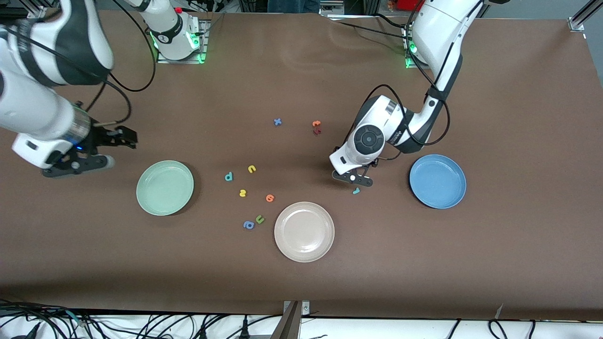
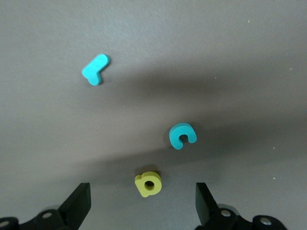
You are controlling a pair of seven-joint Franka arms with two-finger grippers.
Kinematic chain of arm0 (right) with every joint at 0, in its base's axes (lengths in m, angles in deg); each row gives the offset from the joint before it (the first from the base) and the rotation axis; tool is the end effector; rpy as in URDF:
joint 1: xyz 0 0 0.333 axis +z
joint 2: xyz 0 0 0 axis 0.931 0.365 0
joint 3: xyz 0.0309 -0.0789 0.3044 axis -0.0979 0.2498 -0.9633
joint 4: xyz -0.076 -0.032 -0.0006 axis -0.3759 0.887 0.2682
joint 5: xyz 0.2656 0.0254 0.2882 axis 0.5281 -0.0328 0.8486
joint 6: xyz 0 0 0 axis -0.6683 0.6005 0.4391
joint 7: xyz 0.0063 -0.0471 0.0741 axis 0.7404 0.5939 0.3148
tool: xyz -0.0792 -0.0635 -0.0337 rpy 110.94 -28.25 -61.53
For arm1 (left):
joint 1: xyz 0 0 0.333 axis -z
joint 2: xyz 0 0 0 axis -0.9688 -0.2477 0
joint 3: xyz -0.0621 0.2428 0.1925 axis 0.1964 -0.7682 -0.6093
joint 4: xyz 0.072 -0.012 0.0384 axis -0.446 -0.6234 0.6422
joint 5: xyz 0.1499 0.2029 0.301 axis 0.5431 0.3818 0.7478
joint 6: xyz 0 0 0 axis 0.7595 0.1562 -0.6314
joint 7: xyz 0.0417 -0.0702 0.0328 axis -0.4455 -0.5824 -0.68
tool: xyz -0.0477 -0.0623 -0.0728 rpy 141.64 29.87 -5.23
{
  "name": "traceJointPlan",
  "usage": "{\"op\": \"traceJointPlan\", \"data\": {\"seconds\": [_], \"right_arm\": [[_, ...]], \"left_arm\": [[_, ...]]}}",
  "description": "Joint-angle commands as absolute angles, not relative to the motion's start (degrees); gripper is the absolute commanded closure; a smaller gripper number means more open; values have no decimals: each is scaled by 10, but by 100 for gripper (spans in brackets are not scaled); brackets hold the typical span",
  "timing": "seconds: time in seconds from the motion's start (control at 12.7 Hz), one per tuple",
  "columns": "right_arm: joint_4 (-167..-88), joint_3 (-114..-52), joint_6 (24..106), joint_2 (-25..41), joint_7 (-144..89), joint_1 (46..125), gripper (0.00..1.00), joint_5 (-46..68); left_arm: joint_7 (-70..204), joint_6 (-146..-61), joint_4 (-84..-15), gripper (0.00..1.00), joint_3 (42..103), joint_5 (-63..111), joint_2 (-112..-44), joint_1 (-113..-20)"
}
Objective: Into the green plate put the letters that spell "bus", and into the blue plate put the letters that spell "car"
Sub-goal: 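Grasp the yellow d with the left gripper while the right gripper reaches the p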
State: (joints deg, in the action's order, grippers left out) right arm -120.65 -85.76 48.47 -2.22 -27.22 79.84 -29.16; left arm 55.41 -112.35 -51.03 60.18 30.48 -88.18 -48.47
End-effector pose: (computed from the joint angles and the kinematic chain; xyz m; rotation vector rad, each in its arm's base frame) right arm 0.6142 0.0886 0.4837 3.0376 0.3891 -0.1714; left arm 0.5373 -0.3490 0.1983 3.1022 -0.3559 -0.3312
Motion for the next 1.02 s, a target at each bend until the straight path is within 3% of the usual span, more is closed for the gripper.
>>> {"op": "traceJointPlan", "data": {"seconds": [0.0, 0.16, 0.39, 0.55, 0.79, 0.87, 0.95], "right_arm": [[-1215, -857, 525, 2, -273, 812, 0, -298], [-1221, -859, 550, 14, -274, 816, 0, -294], [-1258, -901, 614, 26, -332, 815, 0, -293], [-1277, -939, 653, 39, -416, 814, 0, -298], [-1301, -963, 704, 64, -412, 815, 0, -300], [-1308, -979, 721, 69, -411, 815, 0, -300], [-1318, -987, 745, 79, -411, 815, 0, -300]], "left_arm": [[544, -1167, -581, 13, 596, 317, -859, -488], [543, -1170, -586, 22, 598, 312, -860, -485], [541, -1172, -583, 51, 600, 311, -864, -483], [541, -1173, -581, 56, 600, 310, -865, -482], [540, -1194, -576, 57, 600, 305, -872, -481], [540, -1198, -576, 66, 600, 302, -873, -481], [541, -1199, -576, 82, 600, 301, -873, -481]]}}
